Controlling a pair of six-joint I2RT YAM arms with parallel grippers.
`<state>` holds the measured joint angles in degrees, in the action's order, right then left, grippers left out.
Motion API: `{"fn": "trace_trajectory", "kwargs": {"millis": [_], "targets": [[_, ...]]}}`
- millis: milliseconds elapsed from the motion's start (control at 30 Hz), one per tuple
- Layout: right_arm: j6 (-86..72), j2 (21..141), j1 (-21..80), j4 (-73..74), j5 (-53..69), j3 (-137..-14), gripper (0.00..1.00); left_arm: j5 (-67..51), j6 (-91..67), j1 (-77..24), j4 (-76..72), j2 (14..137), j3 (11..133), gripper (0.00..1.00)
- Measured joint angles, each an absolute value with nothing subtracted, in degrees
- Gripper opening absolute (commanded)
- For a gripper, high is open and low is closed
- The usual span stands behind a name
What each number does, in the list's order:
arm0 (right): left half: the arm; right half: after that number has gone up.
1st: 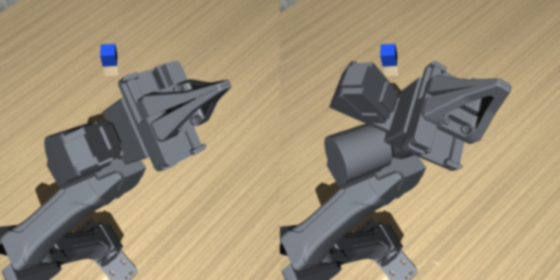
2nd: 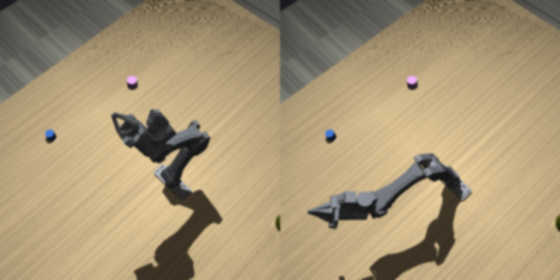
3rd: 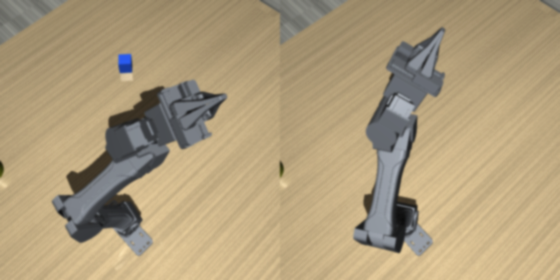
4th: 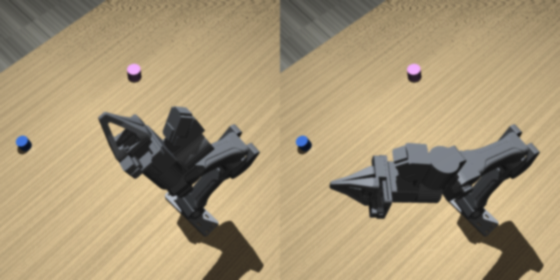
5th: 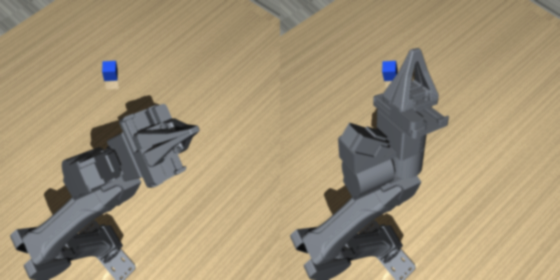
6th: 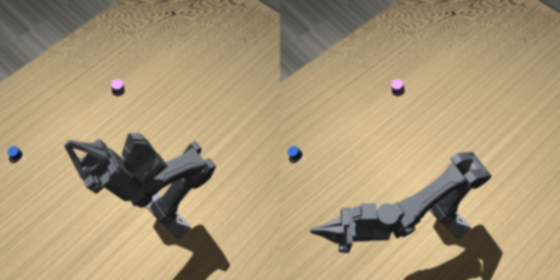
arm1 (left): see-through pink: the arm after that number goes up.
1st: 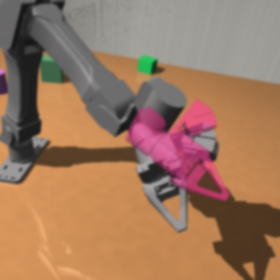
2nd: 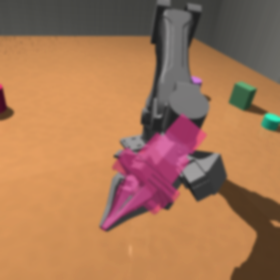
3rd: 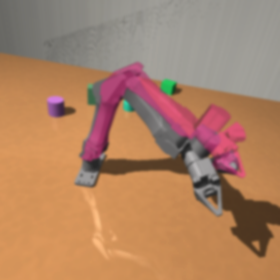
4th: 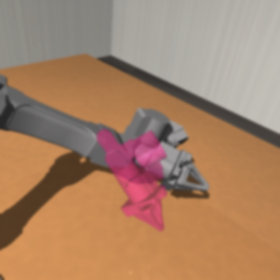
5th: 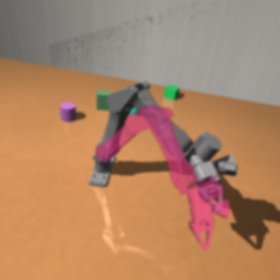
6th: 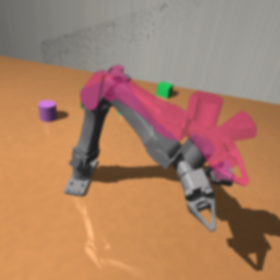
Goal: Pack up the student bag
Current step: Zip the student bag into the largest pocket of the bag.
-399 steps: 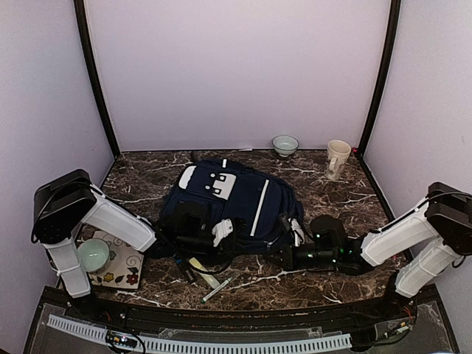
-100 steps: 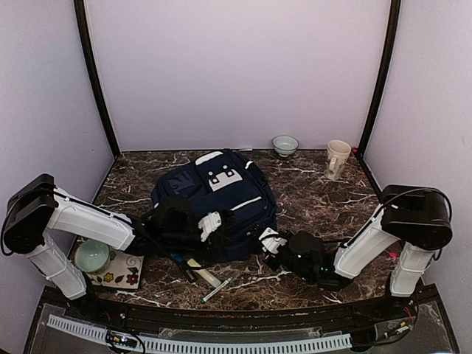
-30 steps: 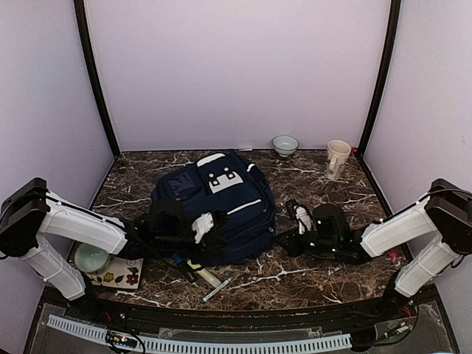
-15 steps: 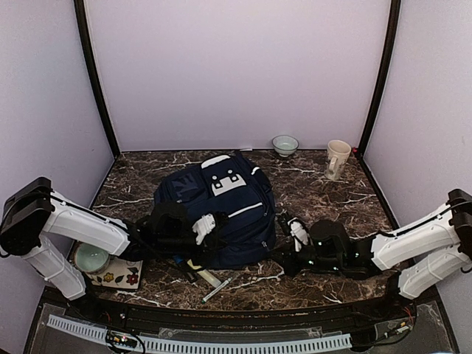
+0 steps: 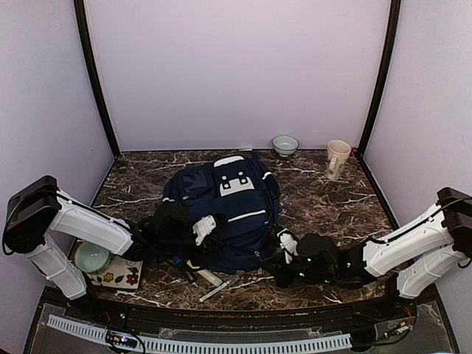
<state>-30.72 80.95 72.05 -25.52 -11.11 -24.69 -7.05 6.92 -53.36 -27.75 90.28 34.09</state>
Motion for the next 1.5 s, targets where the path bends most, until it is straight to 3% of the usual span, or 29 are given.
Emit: {"fn": "trace_trajectory", "kwargs": {"millis": [267, 700, 1033, 1133, 1267, 1500], "targets": [[-30.81, 81.84, 72.05, -26.09, -13.19, -25.02, 0.0, -7.92, 6.55, -52.84, -28.77, 89.12, 32.77, 0.0], [-35.83, 80.6, 60.31, -29.63, -9.37, -19.9, 0.0, -6.35, 5.58, -52.64, -28.75, 83.13, 30.48, 0.0], [-33.08, 82.35, 57.71, -32.05, -5.85, -20.36, 0.0, -6.02, 5.34, -52.18, -27.83, 79.83, 29.28, 0.01], [-31.44, 82.67, 57.63, -32.51, -4.75, -20.6, 0.0, -6.07, 5.3, -52.1, -26.72, 78.72, 29.15, 0.13], [-29.61, 82.81, 57.65, -32.93, -3.84, -20.6, 0.0, -6.35, 5.43, -52.47, -25.3, 76.47, 29.17, 0.49], [-27.18, 85.47, 58.74, -33.01, -2.72, -22.04, 0.0, -7.42, 6.48, -55.22, -24.93, 76.62, 33.5, 0.64]]}}
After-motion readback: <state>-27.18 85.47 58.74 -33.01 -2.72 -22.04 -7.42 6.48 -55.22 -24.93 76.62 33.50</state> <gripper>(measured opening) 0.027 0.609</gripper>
